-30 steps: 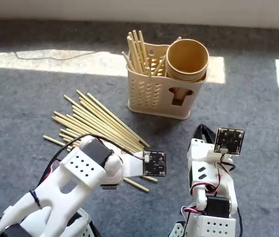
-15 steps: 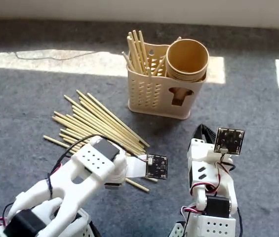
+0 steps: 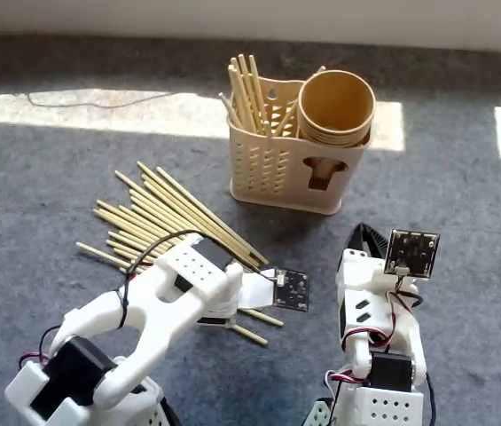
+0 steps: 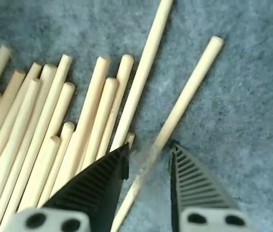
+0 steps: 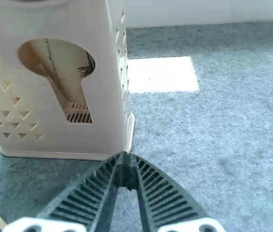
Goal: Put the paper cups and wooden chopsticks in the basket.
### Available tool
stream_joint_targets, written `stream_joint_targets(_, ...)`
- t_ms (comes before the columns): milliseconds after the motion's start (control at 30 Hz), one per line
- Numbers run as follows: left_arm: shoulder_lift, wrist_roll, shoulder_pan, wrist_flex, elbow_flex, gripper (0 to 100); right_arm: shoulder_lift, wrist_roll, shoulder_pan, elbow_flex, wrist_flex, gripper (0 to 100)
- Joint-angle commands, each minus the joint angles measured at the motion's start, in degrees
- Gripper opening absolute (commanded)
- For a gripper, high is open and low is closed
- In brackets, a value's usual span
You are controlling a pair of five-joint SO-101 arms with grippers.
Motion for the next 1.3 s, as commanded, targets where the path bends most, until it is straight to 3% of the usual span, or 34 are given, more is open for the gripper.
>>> stream_joint_targets(0, 1.36, -0.53, 0.48, -1.05, -1.36, 10, -0.75, 0.70, 0.40, 5.67, -2.15, 0.5)
stream_joint_targets(233, 1.27, -0.26, 0.48, -0.44, -1.36, 6, -0.75, 0.70, 0.40, 5.67, -2.15, 0.5)
stream_joint_targets(433, 1.19, -0.18, 1.01, 3.34, -1.89, 6, -0.75, 0.70, 0.40, 5.67, -2.15, 0.5)
stream_joint_targets(700, 1.19, 0.18, 1.01, 14.15, -9.89, 1, -0.75, 0.70, 0.40, 5.67, -2.15, 0.5)
stream_joint_targets(900, 0.66, 2.99, 1.01, 15.65, -13.05, 1, -0.75, 0.70, 0.40, 5.67, -2.15, 0.5)
stream_joint_targets(1267, -24.22, 4.84, -0.31, 21.71, -13.23, 1, -0.75, 0.70, 0.40, 5.58, -2.15, 0.5)
